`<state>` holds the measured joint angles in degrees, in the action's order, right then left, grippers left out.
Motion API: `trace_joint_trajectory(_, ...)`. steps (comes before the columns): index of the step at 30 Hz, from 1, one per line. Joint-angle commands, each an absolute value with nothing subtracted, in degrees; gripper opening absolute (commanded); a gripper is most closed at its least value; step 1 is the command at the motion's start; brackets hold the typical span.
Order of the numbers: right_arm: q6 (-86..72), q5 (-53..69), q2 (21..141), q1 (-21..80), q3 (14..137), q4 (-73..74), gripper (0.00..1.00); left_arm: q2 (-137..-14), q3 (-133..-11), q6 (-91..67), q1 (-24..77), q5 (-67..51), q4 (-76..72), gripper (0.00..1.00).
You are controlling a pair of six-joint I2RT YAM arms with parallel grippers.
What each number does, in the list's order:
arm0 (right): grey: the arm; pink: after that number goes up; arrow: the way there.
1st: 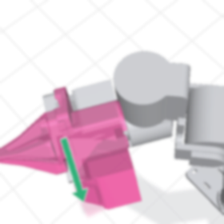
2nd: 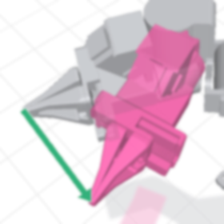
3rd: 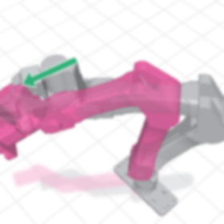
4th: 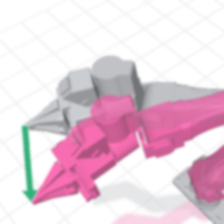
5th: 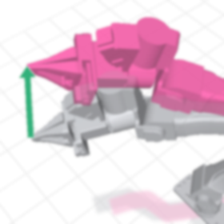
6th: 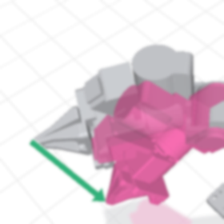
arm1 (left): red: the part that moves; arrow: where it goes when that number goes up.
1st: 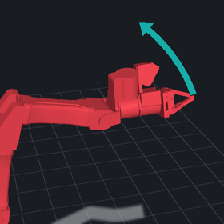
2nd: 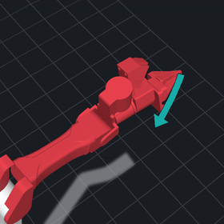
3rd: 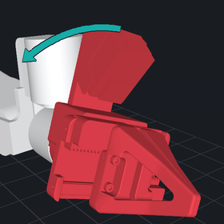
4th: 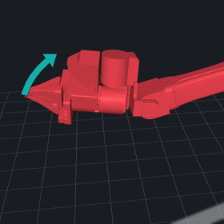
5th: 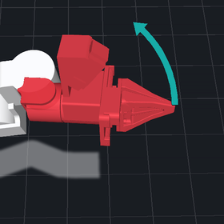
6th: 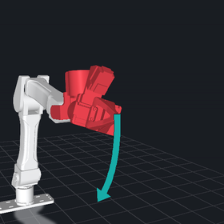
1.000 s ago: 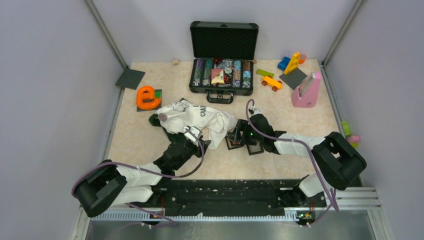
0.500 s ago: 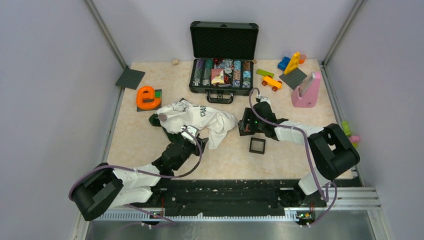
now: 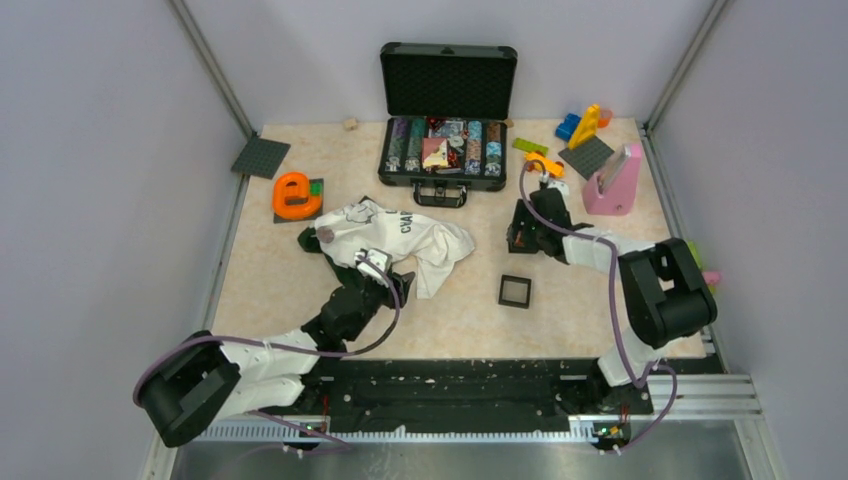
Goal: Remove the brooch from the garment
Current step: Place the brooch box at the center of the board.
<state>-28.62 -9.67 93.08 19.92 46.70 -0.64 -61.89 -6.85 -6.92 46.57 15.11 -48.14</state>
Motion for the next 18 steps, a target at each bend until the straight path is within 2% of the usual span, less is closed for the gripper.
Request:
trace_joint_trajectory(1, -25.9, -13.5, 95.3, 18.5, 49.5, 1.7, 0.46, -59.9, -5.8, -8.6, 46.6, 18.4, -48.7, 0.62)
trace_joint_trajectory(3, -25.2, -14.5, 96.1, 18.3, 50.7, 2.7, 0.51, -59.7, -5.6, -8.7, 46.5, 18.7, -48.9, 0.62)
trace_joint_trajectory(6, -24.6, -15.1, 97.2, 18.3, 52.7, 5.0, 0.73, -60.3, -5.6, -9.4, 46.6, 19.0, -48.8, 0.65)
trace_joint_trajectory(10, -23.5, -15.4, 95.5, 18.3, 53.8, 6.4, 0.87, -60.3, -5.7, -11.2, 46.5, 22.0, -48.6, 0.75)
trace_joint_trajectory(13, -22.6, -16.3, 93.5, 18.4, 54.7, 8.2, 0.93, -58.9, -6.3, -13.3, 46.3, 25.6, -46.2, 0.81)
trace_joint_trajectory(16, -22.0, -16.4, 91.0, 18.4, 55.5, 9.6, 0.95, -56.0, -8.8, -18.5, 44.7, 29.8, -36.5, 0.91)
trace_joint_trajectory(18, -21.7, -15.8, 88.9, 18.3, 55.6, 10.3, 0.96, -53.9, -10.4, -23.8, 41.9, 29.9, -30.0, 0.94)
